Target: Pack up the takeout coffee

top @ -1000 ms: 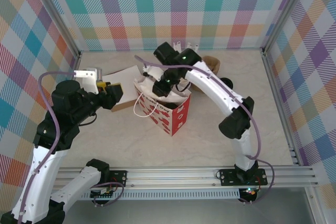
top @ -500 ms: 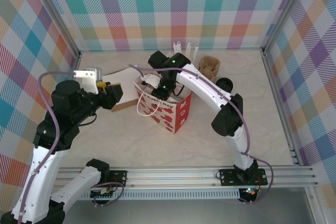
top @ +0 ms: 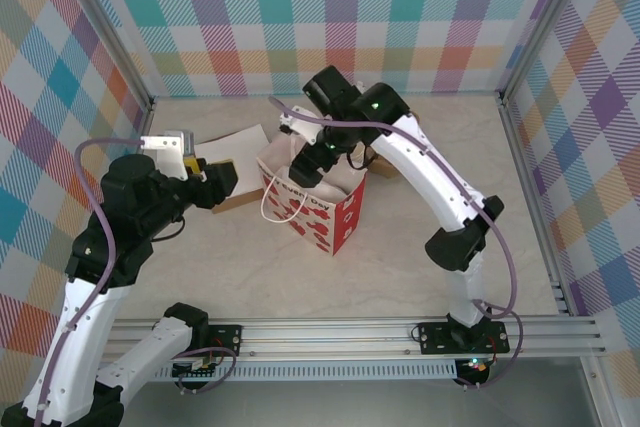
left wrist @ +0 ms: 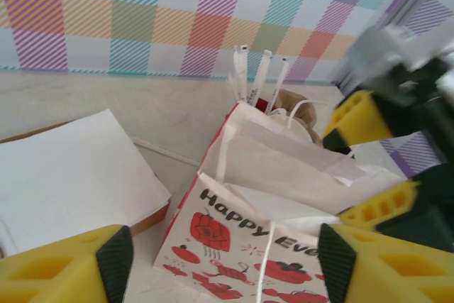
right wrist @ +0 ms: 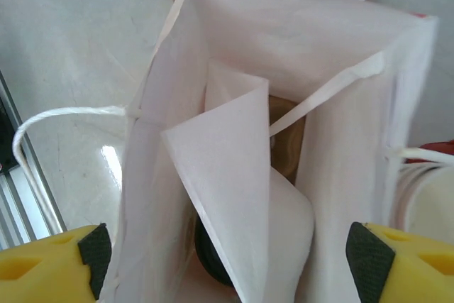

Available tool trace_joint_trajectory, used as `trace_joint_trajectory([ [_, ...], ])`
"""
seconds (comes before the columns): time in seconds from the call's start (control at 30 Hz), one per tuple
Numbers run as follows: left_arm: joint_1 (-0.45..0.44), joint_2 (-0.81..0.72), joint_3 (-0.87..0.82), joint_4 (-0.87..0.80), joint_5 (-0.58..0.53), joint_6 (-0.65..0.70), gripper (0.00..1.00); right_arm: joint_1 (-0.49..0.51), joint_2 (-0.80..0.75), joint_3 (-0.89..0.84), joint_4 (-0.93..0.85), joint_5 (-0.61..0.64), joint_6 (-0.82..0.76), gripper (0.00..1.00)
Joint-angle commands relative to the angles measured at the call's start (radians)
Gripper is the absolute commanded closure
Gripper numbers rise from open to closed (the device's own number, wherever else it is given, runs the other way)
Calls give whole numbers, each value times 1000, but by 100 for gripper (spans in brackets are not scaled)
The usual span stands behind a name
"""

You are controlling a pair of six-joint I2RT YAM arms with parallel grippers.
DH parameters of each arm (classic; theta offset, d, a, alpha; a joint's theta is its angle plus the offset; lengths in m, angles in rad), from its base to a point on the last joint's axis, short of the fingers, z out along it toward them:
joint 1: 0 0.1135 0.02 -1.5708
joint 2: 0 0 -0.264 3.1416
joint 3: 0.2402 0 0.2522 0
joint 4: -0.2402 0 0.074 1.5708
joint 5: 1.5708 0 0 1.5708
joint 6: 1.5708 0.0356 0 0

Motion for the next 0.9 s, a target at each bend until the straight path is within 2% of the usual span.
trace_joint_trajectory([
  [0.0,-12,-12,-44,36,-71,-64,22,0,-71,17,6,64,36,9],
  [0.2,-12,-35,-113,54,-180,-116,13,-40,-217,-93,92,150,117,2],
  [0.57,-12,-111,-228,43,-442,-143,0,-195,-698,-742,538,281,296,0],
  [0.87,-12,-123,-318,109,-512,-100,0,-392,-942,-1146,703,363,463,0],
])
